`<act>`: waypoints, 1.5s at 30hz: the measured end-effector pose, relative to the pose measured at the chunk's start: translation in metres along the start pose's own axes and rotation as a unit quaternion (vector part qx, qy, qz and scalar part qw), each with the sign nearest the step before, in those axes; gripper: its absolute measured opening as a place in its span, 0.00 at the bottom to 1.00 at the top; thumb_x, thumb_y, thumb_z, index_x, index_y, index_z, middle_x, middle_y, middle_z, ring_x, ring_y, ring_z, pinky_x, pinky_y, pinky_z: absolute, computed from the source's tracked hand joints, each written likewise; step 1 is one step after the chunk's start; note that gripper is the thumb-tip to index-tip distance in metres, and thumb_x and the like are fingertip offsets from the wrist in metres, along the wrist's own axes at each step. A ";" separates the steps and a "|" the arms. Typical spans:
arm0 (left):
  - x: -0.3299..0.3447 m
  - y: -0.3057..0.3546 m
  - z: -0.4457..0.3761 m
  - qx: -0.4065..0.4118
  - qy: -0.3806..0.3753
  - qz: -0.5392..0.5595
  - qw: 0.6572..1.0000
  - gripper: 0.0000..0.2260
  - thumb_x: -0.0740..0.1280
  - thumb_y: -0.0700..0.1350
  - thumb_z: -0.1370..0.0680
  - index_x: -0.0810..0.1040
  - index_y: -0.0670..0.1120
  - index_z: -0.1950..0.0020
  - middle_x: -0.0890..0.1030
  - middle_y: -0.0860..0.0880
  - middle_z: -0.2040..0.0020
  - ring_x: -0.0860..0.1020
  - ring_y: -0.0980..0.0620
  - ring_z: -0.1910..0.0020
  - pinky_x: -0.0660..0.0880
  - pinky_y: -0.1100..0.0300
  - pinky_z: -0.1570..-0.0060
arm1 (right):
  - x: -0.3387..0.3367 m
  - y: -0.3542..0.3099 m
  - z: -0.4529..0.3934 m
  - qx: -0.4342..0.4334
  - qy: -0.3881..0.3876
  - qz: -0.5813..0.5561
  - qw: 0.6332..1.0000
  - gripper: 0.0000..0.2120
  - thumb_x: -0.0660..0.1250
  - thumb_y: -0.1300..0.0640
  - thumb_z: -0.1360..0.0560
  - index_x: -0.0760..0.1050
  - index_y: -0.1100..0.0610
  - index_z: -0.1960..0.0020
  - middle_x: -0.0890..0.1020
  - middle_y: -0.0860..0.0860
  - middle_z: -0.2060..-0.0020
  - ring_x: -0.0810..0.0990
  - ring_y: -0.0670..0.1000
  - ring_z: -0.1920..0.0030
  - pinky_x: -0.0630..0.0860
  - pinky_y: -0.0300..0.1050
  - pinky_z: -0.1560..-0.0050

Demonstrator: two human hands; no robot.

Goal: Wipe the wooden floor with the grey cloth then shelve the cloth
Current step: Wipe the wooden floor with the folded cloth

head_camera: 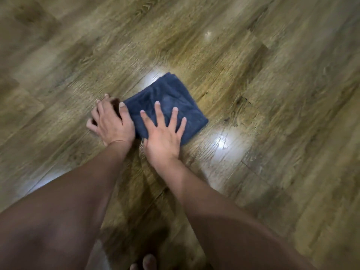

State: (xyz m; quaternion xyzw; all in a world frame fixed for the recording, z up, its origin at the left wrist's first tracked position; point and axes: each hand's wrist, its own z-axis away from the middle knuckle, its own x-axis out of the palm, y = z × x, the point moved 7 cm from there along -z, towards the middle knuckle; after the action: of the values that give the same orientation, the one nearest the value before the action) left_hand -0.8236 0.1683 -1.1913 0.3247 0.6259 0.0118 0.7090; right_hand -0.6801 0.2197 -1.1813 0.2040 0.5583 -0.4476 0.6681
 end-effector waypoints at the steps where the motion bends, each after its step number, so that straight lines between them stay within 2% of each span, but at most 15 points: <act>1: 0.000 0.000 0.000 -0.001 -0.003 0.001 1.000 0.28 0.51 0.61 0.22 0.73 0.45 0.30 0.74 0.44 0.30 0.66 0.43 0.29 0.55 0.44 0.31 | 0.003 -0.002 0.005 -0.018 -0.001 0.009 1.000 0.37 0.68 0.44 0.24 0.54 0.38 0.21 0.45 0.47 0.18 0.40 0.68 0.21 0.36 0.73 0.27; 3: 0.000 0.000 0.002 0.011 -0.007 0.003 1.000 0.31 0.50 0.64 0.22 0.72 0.45 0.30 0.74 0.43 0.30 0.66 0.43 0.28 0.55 0.43 0.31 | 0.003 0.000 0.012 -0.050 0.005 0.021 0.999 0.36 0.67 0.42 0.24 0.55 0.39 0.20 0.47 0.47 0.18 0.41 0.68 0.21 0.37 0.73 0.26; 6: -0.002 0.005 0.005 0.043 0.000 0.008 0.999 0.28 0.52 0.64 0.22 0.74 0.47 0.34 0.75 0.45 0.30 0.67 0.42 0.29 0.57 0.40 0.32 | -0.004 0.017 0.017 -0.106 0.019 0.056 0.993 0.34 0.66 0.40 0.24 0.58 0.40 0.21 0.50 0.48 0.18 0.46 0.68 0.20 0.42 0.72 0.25; 11: 0.006 0.022 0.021 0.108 -0.033 -0.078 0.990 0.26 0.53 0.61 0.21 0.70 0.46 0.29 0.69 0.44 0.24 0.63 0.41 0.25 0.55 0.36 0.33 | -0.016 0.059 0.030 -0.148 0.028 0.080 0.985 0.33 0.68 0.43 0.25 0.62 0.39 0.22 0.53 0.46 0.18 0.49 0.64 0.20 0.46 0.69 0.24; 15: 0.023 0.074 0.057 0.267 -0.100 -0.100 0.953 0.26 0.53 0.61 0.20 0.66 0.50 0.26 0.66 0.48 0.21 0.63 0.45 0.23 0.55 0.37 0.31 | -0.025 0.109 0.055 -0.138 0.034 0.064 0.988 0.35 0.71 0.47 0.28 0.65 0.41 0.23 0.56 0.47 0.19 0.51 0.63 0.19 0.47 0.68 0.23; 17: 0.028 0.092 0.063 0.299 -0.112 -0.098 0.942 0.26 0.53 0.60 0.19 0.64 0.51 0.24 0.64 0.49 0.21 0.60 0.46 0.22 0.56 0.35 0.31 | -0.032 0.148 0.073 -0.143 0.042 0.049 0.988 0.35 0.73 0.50 0.31 0.69 0.43 0.25 0.61 0.48 0.20 0.54 0.64 0.20 0.50 0.68 0.23; 20: 0.030 0.091 0.053 0.241 -0.118 -0.088 0.959 0.26 0.51 0.61 0.19 0.59 0.54 0.22 0.60 0.51 0.19 0.55 0.47 0.19 0.53 0.33 0.31 | -0.042 0.211 0.096 -0.140 0.042 0.044 0.988 0.34 0.71 0.52 0.32 0.72 0.45 0.26 0.63 0.49 0.21 0.57 0.65 0.21 0.54 0.70 0.24; 24: 0.016 0.050 0.044 0.140 -0.094 -0.116 0.979 0.26 0.51 0.61 0.19 0.58 0.54 0.22 0.57 0.52 0.18 0.53 0.48 0.19 0.52 0.29 0.31 | -0.057 0.282 0.114 -0.042 0.072 0.027 0.996 0.32 0.60 0.50 0.31 0.72 0.44 0.27 0.65 0.50 0.22 0.60 0.65 0.22 0.59 0.71 0.27; 27: -0.001 -0.014 0.050 -0.001 -0.062 -0.141 0.988 0.28 0.50 0.61 0.21 0.59 0.50 0.23 0.55 0.50 0.18 0.51 0.46 0.19 0.50 0.25 0.33 | -0.062 0.301 0.122 0.043 0.112 -0.018 0.993 0.30 0.63 0.55 0.31 0.74 0.45 0.28 0.67 0.50 0.22 0.61 0.65 0.22 0.56 0.69 0.25; 29: -0.011 -0.054 0.061 -0.119 -0.042 -0.121 0.985 0.33 0.49 0.63 0.23 0.58 0.49 0.21 0.51 0.48 0.17 0.49 0.45 0.19 0.49 0.24 0.33 | -0.060 0.295 0.124 0.095 0.127 -0.051 0.986 0.29 0.66 0.59 0.30 0.75 0.45 0.29 0.67 0.49 0.23 0.60 0.64 0.22 0.54 0.68 0.24; 30: -0.013 -0.065 0.067 -0.151 -0.041 -0.117 0.981 0.34 0.48 0.65 0.23 0.57 0.50 0.20 0.49 0.48 0.17 0.48 0.45 0.18 0.48 0.24 0.32 | -0.058 0.289 0.124 0.121 0.133 -0.065 0.981 0.29 0.67 0.60 0.29 0.75 0.45 0.29 0.67 0.48 0.22 0.59 0.63 0.21 0.52 0.68 0.23; 33: -0.008 -0.070 0.075 -0.152 -0.053 -0.131 0.978 0.33 0.46 0.67 0.22 0.53 0.53 0.19 0.49 0.50 0.17 0.45 0.47 0.18 0.47 0.24 0.32 | -0.046 0.265 0.126 0.207 0.143 -0.101 0.963 0.30 0.69 0.60 0.29 0.74 0.43 0.29 0.64 0.46 0.21 0.55 0.62 0.20 0.48 0.67 0.22; 38: -0.009 -0.067 0.076 -0.158 -0.014 -0.142 0.977 0.31 0.49 0.66 0.21 0.57 0.53 0.21 0.54 0.52 0.18 0.50 0.48 0.19 0.50 0.27 0.32 | -0.028 0.211 0.117 0.298 0.140 -0.118 0.937 0.33 0.67 0.58 0.29 0.70 0.40 0.26 0.57 0.43 0.19 0.50 0.62 0.19 0.45 0.69 0.23; 41: -0.008 -0.068 0.077 -0.151 0.000 -0.141 0.978 0.30 0.50 0.65 0.21 0.59 0.54 0.22 0.57 0.52 0.19 0.52 0.48 0.19 0.50 0.29 0.32 | -0.021 0.172 0.108 0.291 0.126 -0.121 0.940 0.34 0.68 0.57 0.29 0.68 0.40 0.25 0.55 0.43 0.19 0.49 0.62 0.19 0.45 0.70 0.24; 45: -0.009 -0.067 0.076 -0.145 0.012 -0.136 0.980 0.29 0.52 0.65 0.20 0.60 0.54 0.23 0.60 0.51 0.19 0.54 0.48 0.20 0.52 0.29 0.32 | -0.011 0.115 0.096 0.233 0.084 -0.103 0.964 0.36 0.71 0.55 0.28 0.65 0.40 0.23 0.52 0.44 0.18 0.48 0.63 0.19 0.47 0.72 0.25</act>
State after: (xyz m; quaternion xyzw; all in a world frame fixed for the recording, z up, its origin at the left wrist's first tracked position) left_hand -0.7839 0.0779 -1.2152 0.1299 0.6641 0.0100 0.7362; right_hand -0.5311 0.2092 -1.1687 0.3321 0.5107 -0.6126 0.5037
